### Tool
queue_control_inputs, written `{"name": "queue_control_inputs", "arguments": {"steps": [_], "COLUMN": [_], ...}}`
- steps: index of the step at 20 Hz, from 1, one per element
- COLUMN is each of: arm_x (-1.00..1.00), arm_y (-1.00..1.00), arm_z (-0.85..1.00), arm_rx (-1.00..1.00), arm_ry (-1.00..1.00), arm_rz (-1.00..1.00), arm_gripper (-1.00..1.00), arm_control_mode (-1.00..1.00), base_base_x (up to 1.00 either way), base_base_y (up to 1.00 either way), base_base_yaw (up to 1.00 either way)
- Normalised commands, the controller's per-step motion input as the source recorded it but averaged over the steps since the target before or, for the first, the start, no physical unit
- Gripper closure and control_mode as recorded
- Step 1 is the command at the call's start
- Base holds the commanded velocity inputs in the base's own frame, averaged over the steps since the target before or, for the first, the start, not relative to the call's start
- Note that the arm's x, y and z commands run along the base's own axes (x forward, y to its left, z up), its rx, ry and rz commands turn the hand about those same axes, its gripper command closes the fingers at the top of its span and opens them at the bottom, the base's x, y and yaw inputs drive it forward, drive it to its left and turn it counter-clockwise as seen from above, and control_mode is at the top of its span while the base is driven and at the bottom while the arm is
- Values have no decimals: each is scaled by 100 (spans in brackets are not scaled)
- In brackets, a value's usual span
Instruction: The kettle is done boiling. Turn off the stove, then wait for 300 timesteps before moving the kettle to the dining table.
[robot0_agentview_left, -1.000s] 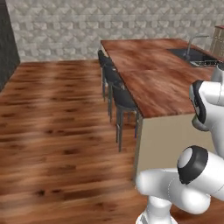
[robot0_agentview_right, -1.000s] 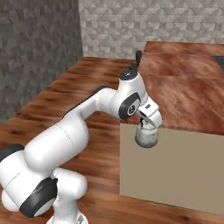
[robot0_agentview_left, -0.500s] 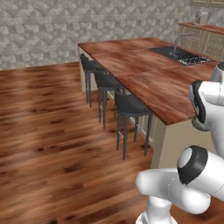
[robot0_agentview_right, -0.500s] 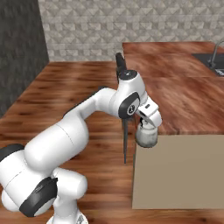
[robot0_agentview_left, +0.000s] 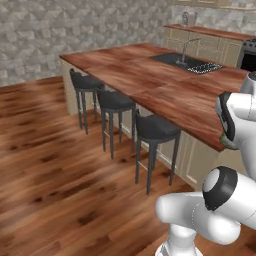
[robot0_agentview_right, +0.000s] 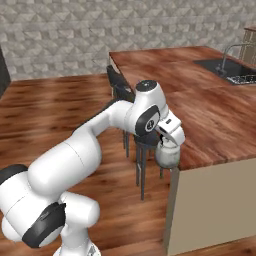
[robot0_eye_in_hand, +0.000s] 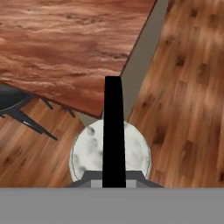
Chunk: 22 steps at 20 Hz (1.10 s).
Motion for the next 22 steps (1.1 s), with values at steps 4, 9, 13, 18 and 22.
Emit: {"name": "queue_control_inputs", "arguments": {"steps": [4, 9, 13, 18, 22], "arm_x": [0, 0, 0, 0, 0], "arm_y": [0, 0, 0, 0, 0], "arm_z": [0, 0, 0, 0, 0], "arm_rx": [0, 0, 0, 0, 0], "arm_ry": [0, 0, 0, 0, 0], "arm_rz": [0, 0, 0, 0, 0], "arm_gripper": [100, 100, 100, 100, 100], "arm_control_mode": [100, 100, 100, 100, 100], "base_base_x": [60, 59, 59, 57, 49], "base_base_y": [83, 82, 80, 79, 59], "base_base_yaw": [-44, -44, -43, -43, -38]}}
